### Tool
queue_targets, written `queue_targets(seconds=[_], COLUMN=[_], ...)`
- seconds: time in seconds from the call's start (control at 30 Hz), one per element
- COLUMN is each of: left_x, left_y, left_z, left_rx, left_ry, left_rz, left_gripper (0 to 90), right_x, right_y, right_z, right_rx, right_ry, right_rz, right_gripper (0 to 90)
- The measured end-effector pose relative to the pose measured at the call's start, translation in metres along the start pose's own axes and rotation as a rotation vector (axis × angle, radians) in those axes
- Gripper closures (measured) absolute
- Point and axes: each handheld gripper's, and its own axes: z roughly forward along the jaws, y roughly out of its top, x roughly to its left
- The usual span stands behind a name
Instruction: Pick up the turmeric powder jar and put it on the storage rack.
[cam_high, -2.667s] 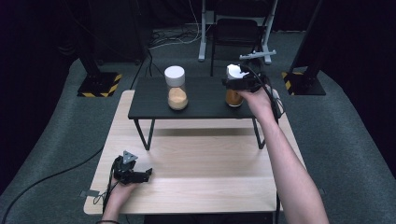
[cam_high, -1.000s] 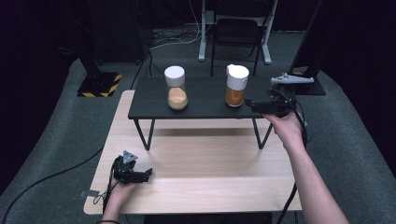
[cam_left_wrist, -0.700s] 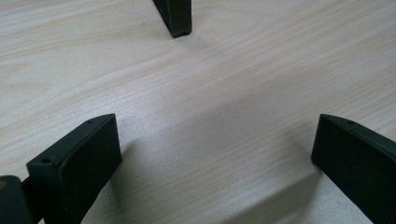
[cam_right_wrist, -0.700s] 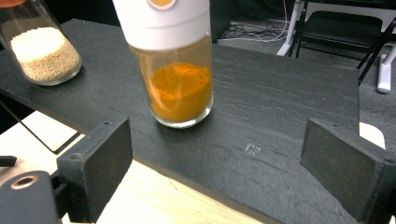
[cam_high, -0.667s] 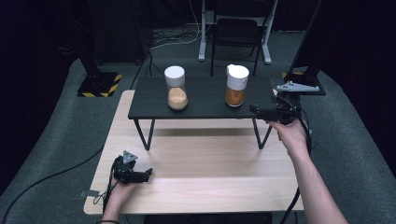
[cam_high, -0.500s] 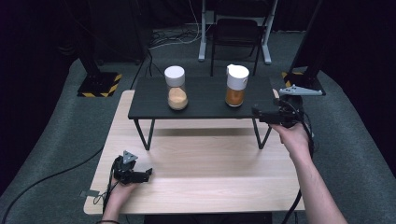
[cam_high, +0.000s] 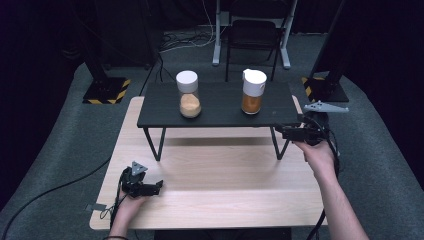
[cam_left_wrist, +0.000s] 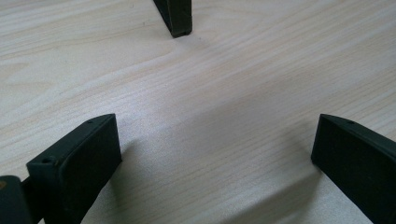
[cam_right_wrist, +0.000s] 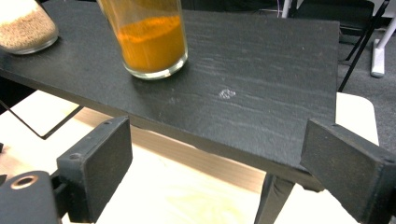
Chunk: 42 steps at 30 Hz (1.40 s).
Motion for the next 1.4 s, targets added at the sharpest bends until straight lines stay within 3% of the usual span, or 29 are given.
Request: queue_targets(seconds=[0.37,0.7,1.17,1.4], left_x=[0.0,0.0,0.0,0.0], left_y=[0.0,0.0,0.0,0.0], left_z=[0.0,0.0,0.0,0.0], left_rx=[0.0,0.0,0.0,0.0], left_ry=[0.001,0.001,0.001,0.001], left_rz=[-0.001,-0.001,-0.001,-0.001], left_gripper=[0.9,0.9,0.9,0.9], right_x=[-0.001,0.006,0.004,0.009], right_y=[-0.017,-0.036,-0.062,-0.073], right_z=[0.009,0.011,0.021,0.027], right_rx=[0.032,0.013,0.044,0.06], right_ry=[-0.007,-0.003,-0.006,-0.02], right_rz=[0.003,-0.014,0.008,-0.019], right_gripper=[7.7,7.9,7.9,8.0])
